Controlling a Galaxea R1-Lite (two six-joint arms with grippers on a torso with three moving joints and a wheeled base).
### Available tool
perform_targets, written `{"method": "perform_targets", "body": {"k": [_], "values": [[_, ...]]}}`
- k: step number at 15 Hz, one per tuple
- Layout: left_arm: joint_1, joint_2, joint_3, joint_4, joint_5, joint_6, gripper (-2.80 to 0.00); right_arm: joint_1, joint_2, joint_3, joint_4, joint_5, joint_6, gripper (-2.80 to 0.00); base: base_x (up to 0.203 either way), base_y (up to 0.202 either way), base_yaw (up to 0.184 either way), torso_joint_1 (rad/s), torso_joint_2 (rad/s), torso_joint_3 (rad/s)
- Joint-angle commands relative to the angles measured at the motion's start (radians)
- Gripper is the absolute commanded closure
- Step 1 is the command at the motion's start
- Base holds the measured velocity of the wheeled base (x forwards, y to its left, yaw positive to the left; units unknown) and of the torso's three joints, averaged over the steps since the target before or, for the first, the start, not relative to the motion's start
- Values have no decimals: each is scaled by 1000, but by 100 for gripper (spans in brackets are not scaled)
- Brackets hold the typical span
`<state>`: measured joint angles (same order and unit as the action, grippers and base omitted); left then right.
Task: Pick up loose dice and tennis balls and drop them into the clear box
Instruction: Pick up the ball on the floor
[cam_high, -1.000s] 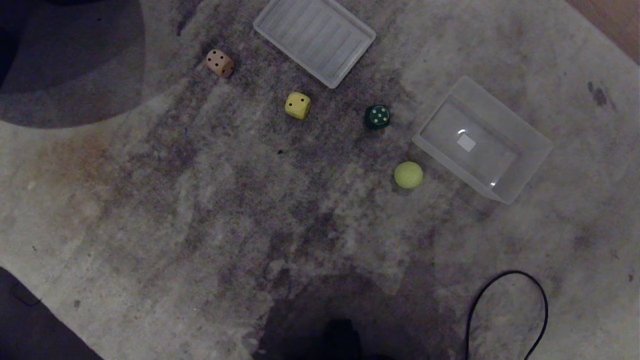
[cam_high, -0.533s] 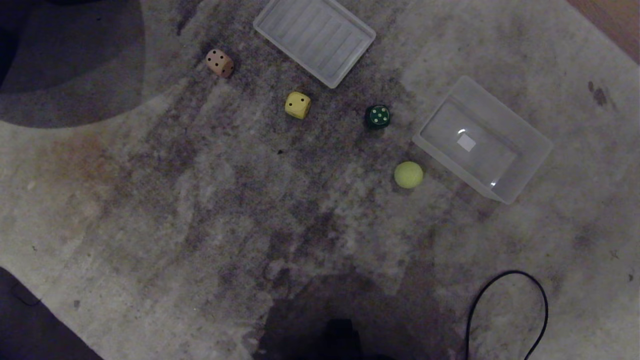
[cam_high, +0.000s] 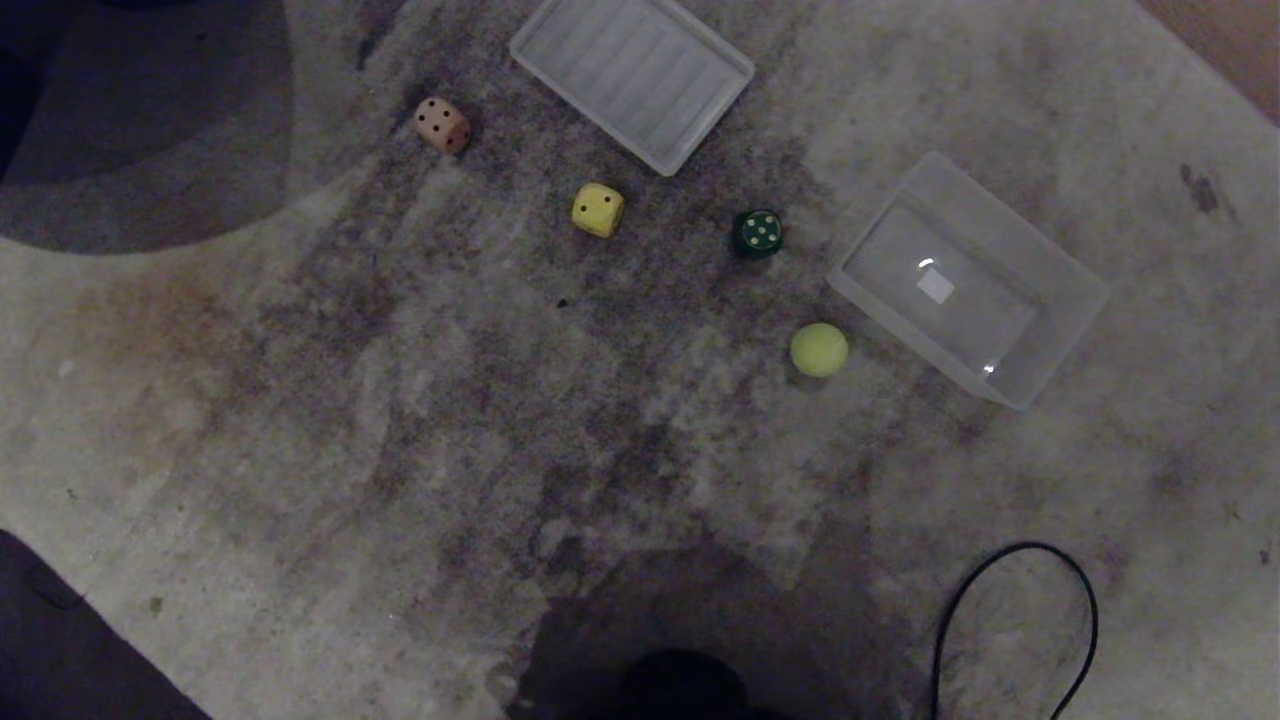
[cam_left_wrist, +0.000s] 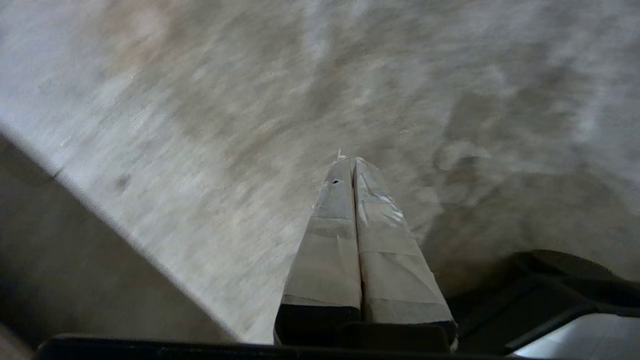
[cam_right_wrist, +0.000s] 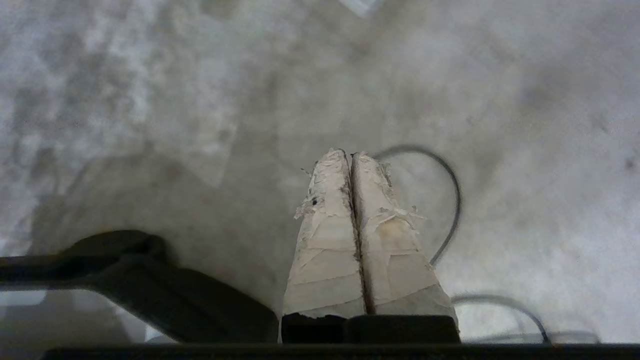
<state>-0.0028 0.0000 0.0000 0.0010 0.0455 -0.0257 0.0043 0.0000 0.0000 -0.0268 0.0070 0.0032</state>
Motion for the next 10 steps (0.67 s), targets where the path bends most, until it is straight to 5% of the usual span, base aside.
{"method": "perform_targets", "body": {"k": [1, 7, 10], "values": [[-2, 2, 2, 1, 2, -3, 0, -1, 0, 11, -1, 1, 3, 0, 3, -7, 107, 6, -2, 5], [-2, 2, 2, 1, 2, -6, 0, -1, 0, 11, -1, 1, -2, 0, 4, -10, 169, 2, 2, 4], [-2, 2, 2, 1, 4, -8, 0, -1, 0, 11, -1, 1, -4, 0, 1, 0, 27, 2, 2, 1]]}}
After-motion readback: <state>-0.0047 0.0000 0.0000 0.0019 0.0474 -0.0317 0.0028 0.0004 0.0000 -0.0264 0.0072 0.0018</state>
